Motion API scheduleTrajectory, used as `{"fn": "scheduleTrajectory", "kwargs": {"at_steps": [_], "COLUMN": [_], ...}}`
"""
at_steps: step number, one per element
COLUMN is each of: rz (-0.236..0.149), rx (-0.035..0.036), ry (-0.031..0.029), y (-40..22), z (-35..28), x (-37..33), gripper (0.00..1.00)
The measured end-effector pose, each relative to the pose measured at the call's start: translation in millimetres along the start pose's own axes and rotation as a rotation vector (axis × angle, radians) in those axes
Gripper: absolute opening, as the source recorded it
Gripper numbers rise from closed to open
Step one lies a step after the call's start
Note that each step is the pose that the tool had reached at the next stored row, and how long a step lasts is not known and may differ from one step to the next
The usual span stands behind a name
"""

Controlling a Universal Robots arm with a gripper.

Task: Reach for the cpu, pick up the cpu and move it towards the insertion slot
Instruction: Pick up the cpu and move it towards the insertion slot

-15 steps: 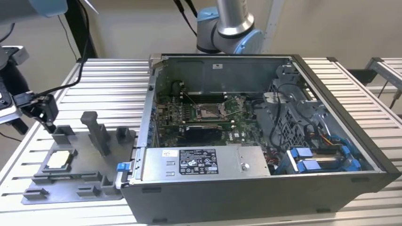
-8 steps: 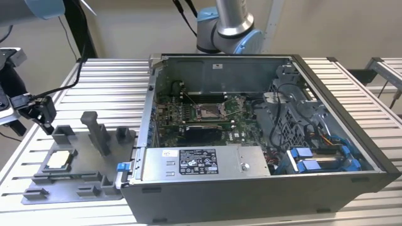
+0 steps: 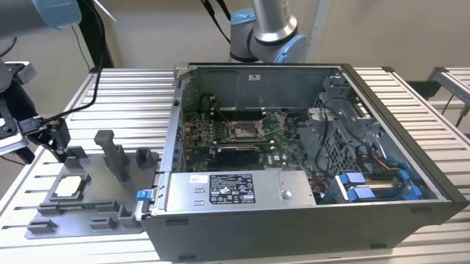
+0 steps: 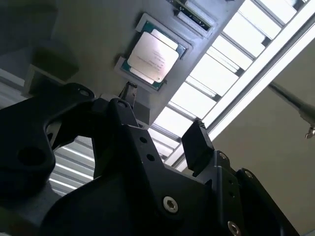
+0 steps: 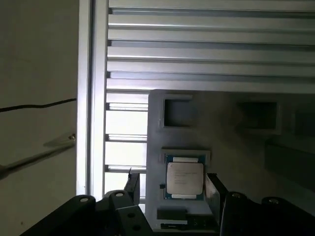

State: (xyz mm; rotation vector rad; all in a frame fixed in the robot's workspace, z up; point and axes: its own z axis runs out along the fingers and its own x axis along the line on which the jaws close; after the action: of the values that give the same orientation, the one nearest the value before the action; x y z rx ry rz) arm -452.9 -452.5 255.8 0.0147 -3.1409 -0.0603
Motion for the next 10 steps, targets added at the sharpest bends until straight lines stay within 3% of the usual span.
{"fn": "scheduleTrajectory", "kwargs": {"at_steps": [5, 10], "rz": [0.0, 0.0], "rx": [0.0, 0.0001], "ry": [0.0, 0.0002], "y": [-10.3, -14.5], "z": [5.9, 11.3], "x": [-7.4, -16.4], "gripper": [1.0, 1.0]}}
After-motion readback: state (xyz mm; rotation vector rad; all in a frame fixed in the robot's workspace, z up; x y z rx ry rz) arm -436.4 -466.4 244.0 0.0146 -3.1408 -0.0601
